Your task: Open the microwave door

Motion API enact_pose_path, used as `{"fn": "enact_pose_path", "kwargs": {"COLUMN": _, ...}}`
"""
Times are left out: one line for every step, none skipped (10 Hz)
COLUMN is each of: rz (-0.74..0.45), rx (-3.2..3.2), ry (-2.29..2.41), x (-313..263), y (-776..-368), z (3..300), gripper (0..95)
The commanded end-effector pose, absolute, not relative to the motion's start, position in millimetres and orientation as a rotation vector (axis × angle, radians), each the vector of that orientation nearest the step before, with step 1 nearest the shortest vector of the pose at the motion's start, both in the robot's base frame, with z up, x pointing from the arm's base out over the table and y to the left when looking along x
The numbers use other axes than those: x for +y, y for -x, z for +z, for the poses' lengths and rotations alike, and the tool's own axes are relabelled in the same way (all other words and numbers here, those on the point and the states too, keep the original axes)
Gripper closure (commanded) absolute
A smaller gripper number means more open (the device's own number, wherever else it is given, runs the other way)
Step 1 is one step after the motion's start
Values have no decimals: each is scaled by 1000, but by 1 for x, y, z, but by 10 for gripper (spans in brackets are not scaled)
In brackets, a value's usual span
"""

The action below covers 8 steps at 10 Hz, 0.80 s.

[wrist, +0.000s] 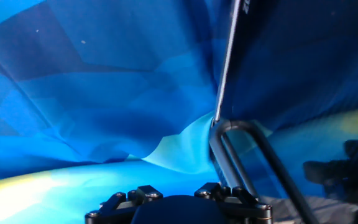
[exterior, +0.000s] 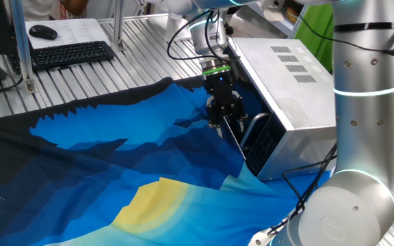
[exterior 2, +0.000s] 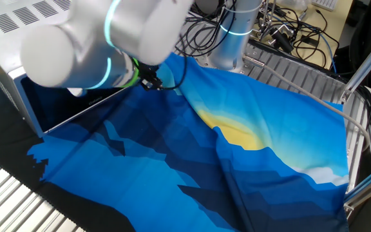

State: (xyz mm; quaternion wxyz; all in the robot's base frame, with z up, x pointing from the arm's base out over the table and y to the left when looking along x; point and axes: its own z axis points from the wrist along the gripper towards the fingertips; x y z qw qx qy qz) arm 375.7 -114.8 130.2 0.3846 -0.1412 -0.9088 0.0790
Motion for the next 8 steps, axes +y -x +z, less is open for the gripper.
{"fn": "enact_pose_path", "kwargs": {"rz": 273, "rx": -2264, "ry": 198, "x": -115, "y": -380, "z": 129, "gripper": 380}}
{"fn": "enact_pose_path", "kwargs": {"rz": 283, "rx": -2258, "ry": 181, "x": -114, "y": -383, "z": 130, "gripper": 380}}
{"fn": "enact_pose_path", "kwargs": {"rz": 300, "rx": -2255, "ry": 179, "x": -114, "y": -385, "z": 132, "gripper": 380}}
{"fn": "enact_pose_path", "kwargs": {"rz": 305, "rx": -2258, "ry": 178, "x": -115, "y": -385, "z": 135, "gripper": 380}}
{"fn": "enact_pose_path", "kwargs": {"rz": 306, "rx": -2257, "ry": 177, "x": -116, "y": -386, "z": 137, "gripper": 380}}
{"fn": "enact_pose_path", "kwargs": {"rz": 308, "rx": -2254, "ry": 171, "x": -119, "y": -390, "z": 141, "gripper": 380}}
{"fn": "enact_pose_path", "kwargs": {"rz": 311, "rx": -2250, "ry": 167, "x": -122, "y": -393, "z": 143, "gripper": 380}}
{"fn": "enact_pose_path", "kwargs": {"rz": 314, "rx": -2249, "ry": 167, "x": -127, "y": -394, "z": 145, "gripper": 380}}
